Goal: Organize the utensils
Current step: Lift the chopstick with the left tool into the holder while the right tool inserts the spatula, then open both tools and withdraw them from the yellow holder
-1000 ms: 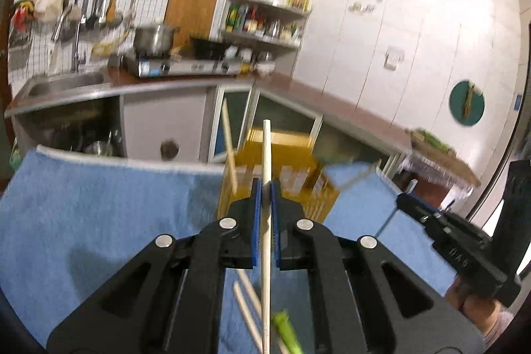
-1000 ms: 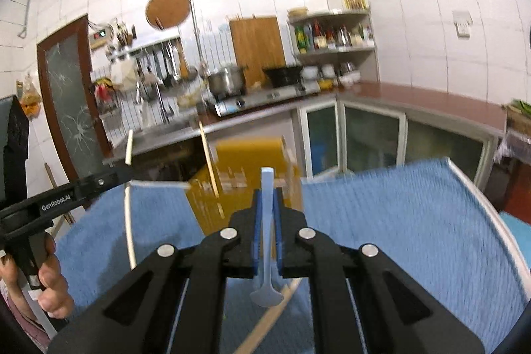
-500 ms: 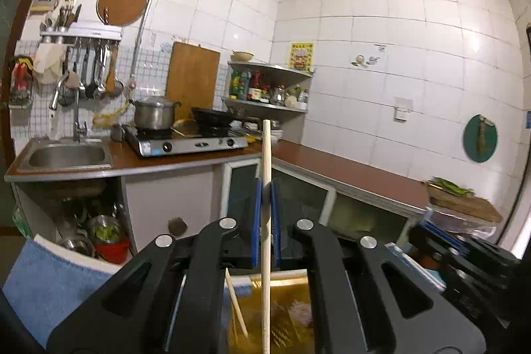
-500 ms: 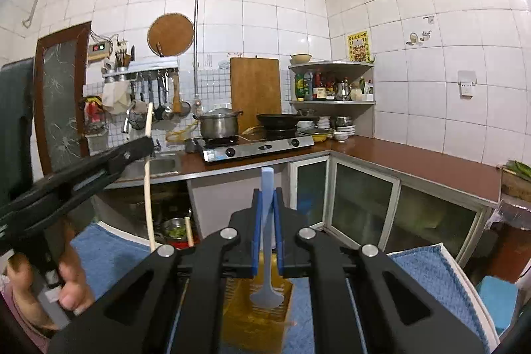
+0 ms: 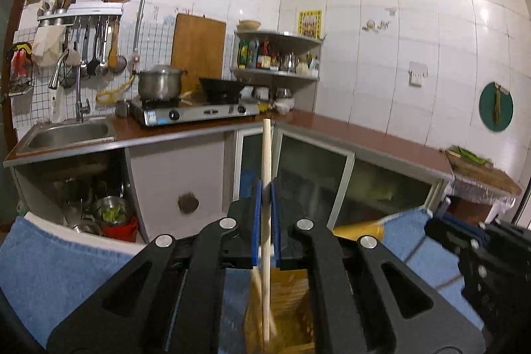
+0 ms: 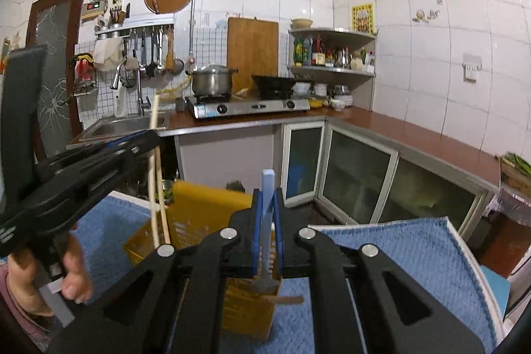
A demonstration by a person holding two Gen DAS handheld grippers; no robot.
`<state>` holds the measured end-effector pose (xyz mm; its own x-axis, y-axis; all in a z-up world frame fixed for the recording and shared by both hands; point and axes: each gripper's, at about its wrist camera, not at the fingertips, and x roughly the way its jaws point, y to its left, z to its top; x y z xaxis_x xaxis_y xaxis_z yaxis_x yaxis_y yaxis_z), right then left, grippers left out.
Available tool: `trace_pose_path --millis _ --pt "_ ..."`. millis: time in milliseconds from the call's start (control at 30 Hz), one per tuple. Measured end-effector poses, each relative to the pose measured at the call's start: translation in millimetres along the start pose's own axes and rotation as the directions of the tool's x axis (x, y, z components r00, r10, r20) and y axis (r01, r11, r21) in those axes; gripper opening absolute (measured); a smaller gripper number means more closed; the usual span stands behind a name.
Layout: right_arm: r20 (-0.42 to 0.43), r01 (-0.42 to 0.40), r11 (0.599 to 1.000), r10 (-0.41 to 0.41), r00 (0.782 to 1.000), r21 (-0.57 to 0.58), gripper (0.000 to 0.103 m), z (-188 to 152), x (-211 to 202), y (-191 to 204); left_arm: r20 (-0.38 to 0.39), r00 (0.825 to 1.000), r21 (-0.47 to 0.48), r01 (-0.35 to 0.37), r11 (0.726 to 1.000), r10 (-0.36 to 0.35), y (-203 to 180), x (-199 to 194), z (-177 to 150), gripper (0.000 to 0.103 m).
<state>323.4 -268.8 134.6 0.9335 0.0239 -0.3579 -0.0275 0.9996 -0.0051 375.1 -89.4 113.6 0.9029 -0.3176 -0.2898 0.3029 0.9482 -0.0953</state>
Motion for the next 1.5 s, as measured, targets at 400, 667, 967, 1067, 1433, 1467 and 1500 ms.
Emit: trace_pose_path --millis 400,667,967,1067,1433,1467,1500 --pt "-0.123 -0.011 0.996 0.022 0.992 0.083 0.012 -45 30 -18 -0.121 0.992 0.01 -0.04 0.999 0.041 14 -20 -33 0.029" --pt "-0.114 -0.021 0.995 0.033 0.993 0.099 0.052 -39 -5 -23 -0.134 0.987 0.017 -0.085 0.996 0.087 16 -71 -30 0.075" --pt "-0.21 0.023 0.994 0.0 0.978 0.109 0.073 -74 -41 -25 -0.226 0.967 -0.002 -0.124 0.992 0.12 18 -108 -64 0.098" --pt "-0.271 0.037 0.994 -0.009 0.963 0.099 0.074 -101 -42 -22 -0.291 0.95 -0.004 -0.121 0.993 0.115 16 -105 -84 0.098" --pt "-0.409 0.094 0.991 -0.047 0.911 0.095 0.074 -156 -22 -17 -0.471 0.878 -0.084 -0.14 0.987 0.085 26 -84 -143 0.097" --pt "-0.422 0.094 0.99 -0.042 0.906 0.104 0.074 -159 -18 -17 -0.481 0.874 -0.095 -0.131 0.987 0.07 26 -82 -146 0.096" --pt "-0.431 0.093 0.989 -0.037 0.902 0.111 0.074 -161 -15 -15 -0.496 0.866 -0.108 -0.121 0.987 0.052 27 -79 -151 0.093"
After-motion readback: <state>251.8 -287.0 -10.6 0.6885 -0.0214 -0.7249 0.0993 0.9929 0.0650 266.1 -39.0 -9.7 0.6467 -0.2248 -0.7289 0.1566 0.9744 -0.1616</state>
